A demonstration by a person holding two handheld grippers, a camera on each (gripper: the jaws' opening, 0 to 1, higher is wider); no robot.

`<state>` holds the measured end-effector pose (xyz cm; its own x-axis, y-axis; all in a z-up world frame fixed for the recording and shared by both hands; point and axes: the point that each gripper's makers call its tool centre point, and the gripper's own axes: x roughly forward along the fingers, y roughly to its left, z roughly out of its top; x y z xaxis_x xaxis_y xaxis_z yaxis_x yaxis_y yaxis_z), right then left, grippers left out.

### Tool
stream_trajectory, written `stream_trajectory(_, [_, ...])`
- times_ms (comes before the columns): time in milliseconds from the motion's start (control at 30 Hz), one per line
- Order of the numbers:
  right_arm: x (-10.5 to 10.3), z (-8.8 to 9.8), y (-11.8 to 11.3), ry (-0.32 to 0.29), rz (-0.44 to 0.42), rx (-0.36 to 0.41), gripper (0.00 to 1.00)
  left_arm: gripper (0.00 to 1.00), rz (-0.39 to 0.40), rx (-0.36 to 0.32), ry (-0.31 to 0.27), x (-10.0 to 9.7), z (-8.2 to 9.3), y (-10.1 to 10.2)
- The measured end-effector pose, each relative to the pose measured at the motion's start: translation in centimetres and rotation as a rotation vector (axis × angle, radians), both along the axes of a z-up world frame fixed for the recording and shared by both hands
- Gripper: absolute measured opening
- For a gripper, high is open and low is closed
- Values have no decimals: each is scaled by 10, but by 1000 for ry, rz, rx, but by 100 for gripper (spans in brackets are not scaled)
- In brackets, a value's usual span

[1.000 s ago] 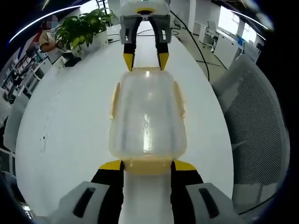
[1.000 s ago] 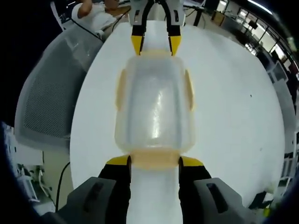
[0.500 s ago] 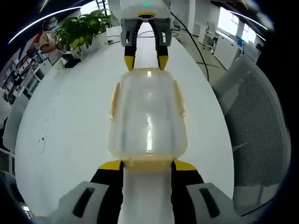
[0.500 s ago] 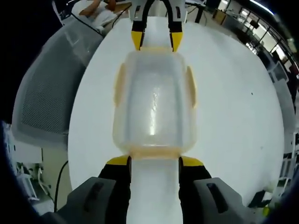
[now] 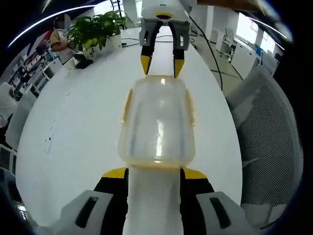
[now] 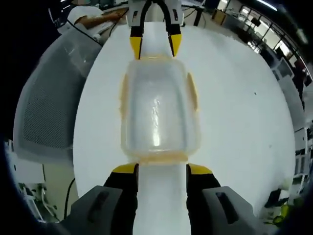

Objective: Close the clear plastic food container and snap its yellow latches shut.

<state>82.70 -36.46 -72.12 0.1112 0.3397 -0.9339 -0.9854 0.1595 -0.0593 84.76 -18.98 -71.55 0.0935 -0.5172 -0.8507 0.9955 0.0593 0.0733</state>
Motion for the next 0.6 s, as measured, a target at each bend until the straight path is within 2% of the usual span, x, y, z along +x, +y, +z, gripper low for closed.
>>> stream_trajectory(133, [0,7,0,-1,-76,34,31,35,52,-20,7,0,7,0])
stream_trajectory(300, [1,13,1,-16,-147,60,32,35,104,-22,-3,1,11,3])
stream_trajectory(400, [3,15,2,-25,-194,74,32,34,152,-29,12,0,12,4])
stream_trajectory(500, [7,15,-3,-50,-228,50,31,34,217,-43,16,1,12,5])
stream_trajectory(600, [8,17,-1,-43,-287,78,30,34,275,-61,28,2,11,5])
